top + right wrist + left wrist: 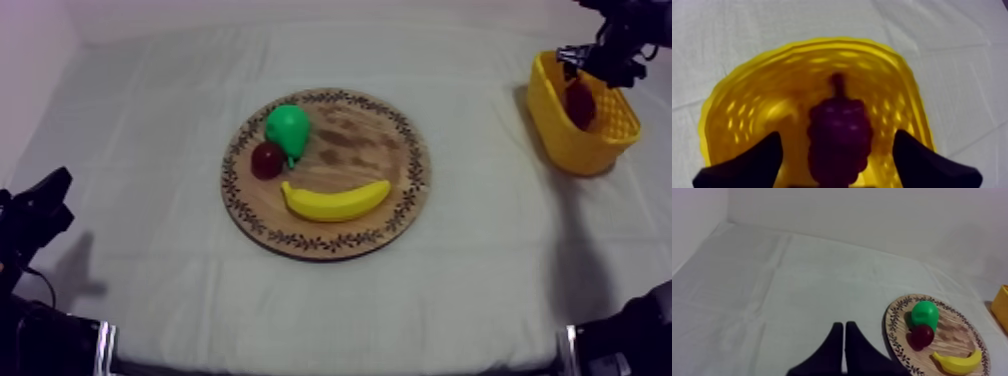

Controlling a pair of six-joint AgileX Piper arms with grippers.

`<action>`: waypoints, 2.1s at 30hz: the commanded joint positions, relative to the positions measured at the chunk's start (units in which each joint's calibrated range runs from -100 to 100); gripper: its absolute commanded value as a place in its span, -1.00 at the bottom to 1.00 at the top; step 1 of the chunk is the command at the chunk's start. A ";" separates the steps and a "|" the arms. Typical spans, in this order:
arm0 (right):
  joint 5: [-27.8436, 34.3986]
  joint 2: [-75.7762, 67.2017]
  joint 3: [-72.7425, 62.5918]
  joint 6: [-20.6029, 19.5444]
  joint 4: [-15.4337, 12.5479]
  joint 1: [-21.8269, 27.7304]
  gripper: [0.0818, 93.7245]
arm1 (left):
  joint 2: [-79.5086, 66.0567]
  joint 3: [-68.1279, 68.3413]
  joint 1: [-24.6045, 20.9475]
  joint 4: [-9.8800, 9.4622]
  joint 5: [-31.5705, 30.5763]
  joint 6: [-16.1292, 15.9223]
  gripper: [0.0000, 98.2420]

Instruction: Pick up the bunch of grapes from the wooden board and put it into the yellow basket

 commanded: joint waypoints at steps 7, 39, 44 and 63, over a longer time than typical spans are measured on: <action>-1.77 -6.69 3.40 0.48 -0.72 -0.27 0.38 | 0.00 -0.02 -0.02 0.01 0.00 0.00 -1.00; -19.34 -54.39 44.86 -4.59 3.18 2.07 -0.36 | 0.00 -0.02 -0.02 0.01 0.00 0.00 -1.00; -21.67 -63.70 52.21 -0.82 -0.46 2.43 -0.43 | 0.00 -0.02 -0.02 0.01 0.00 0.00 -1.00; -21.32 -98.88 76.99 17.40 -19.50 0.39 -0.71 | 0.00 -0.02 -0.02 0.01 0.00 0.02 -1.00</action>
